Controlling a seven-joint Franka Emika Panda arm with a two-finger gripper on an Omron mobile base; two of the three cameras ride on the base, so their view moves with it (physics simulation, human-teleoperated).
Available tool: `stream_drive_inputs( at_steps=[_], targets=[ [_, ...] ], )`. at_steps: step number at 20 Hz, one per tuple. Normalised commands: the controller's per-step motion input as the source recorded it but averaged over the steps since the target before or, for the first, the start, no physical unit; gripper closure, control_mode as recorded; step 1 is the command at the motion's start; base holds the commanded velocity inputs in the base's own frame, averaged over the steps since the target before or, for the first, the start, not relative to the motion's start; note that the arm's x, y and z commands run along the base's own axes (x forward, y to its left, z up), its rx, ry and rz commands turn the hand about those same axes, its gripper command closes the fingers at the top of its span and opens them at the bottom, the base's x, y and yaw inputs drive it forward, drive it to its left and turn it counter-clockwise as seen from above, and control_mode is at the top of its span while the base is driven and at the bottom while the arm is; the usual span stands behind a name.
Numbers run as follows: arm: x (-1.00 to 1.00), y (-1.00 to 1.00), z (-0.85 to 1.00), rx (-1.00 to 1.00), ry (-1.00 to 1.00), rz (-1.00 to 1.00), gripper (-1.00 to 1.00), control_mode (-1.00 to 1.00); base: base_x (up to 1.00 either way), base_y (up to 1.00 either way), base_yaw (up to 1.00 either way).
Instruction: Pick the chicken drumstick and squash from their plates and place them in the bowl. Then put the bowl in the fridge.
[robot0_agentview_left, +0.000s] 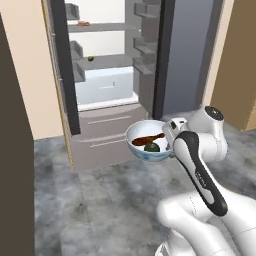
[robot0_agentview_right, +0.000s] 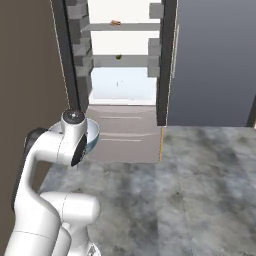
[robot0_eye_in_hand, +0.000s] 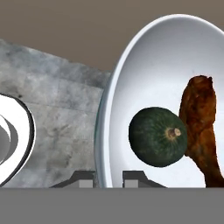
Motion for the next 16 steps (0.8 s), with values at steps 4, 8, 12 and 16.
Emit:
stream_drive_inputs(
  at_steps=[4, 8, 12, 16],
  targets=[
    [0.0, 0.0, 0.0, 0.0, 0.0, 0.0, 1.0, 1.0, 0.89, -0.09, 0.0],
    [0.0, 0.0, 0.0, 0.0, 0.0, 0.0, 1.0, 1.0, 0.9, -0.13, 0.0],
    [0.0, 0.0, 0.0, 0.0, 0.0, 0.0, 1.0, 1.0, 0.85, -0.18, 0.0],
    [0.0, 0.0, 0.0, 0.0, 0.0, 0.0, 1.0, 1.0, 0.73, -0.29, 0.0]
  ],
)
